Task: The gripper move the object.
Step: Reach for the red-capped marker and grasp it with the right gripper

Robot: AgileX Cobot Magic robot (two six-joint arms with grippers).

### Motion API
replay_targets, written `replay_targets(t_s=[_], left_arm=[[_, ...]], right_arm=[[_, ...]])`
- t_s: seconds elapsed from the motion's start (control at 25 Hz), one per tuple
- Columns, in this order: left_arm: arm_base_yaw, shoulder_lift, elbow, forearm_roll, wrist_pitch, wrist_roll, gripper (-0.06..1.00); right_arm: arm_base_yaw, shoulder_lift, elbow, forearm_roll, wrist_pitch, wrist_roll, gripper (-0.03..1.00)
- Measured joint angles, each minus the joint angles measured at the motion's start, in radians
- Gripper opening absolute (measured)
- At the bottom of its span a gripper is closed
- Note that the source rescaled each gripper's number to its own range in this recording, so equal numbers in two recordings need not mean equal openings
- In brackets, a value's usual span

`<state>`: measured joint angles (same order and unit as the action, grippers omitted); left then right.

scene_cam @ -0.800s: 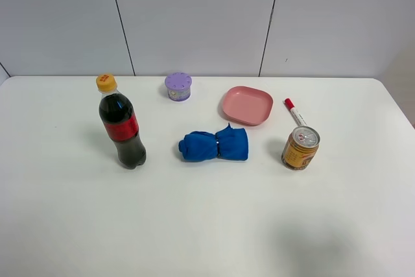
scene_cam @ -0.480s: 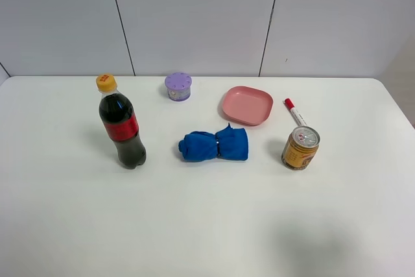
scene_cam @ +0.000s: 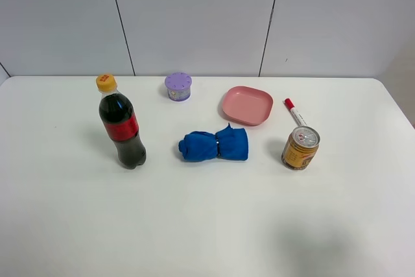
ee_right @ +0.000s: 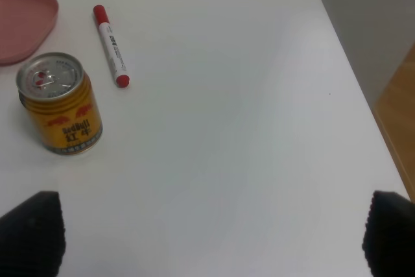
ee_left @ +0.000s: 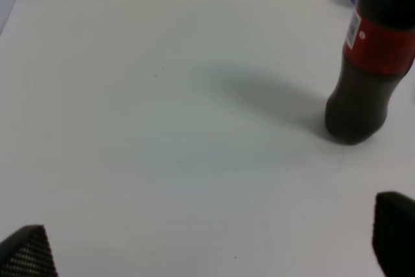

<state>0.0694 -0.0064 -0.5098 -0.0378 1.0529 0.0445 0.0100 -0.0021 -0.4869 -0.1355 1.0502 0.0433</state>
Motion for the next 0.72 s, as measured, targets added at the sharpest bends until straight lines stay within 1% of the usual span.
replay_targets(t_s=[0.36, 0.48, 0.72], left_arm=[[0.000, 0.000, 0.000, 0.000, 0.000, 0.000, 1.00], [0.000, 0.000, 0.000, 0.000, 0.000, 0.000, 1.00], [0.000, 0.000, 0.000, 0.000, 0.000, 0.000, 1.00]], right_arm=[[0.000, 0.000, -0.021, 0.000, 0.002, 0.003, 0.95], [0.000, 0.055, -0.101, -0.008, 0.002, 0.005, 0.95], [0.000, 0.327, -0.340, -0.009, 0.023, 0.007, 0.95]])
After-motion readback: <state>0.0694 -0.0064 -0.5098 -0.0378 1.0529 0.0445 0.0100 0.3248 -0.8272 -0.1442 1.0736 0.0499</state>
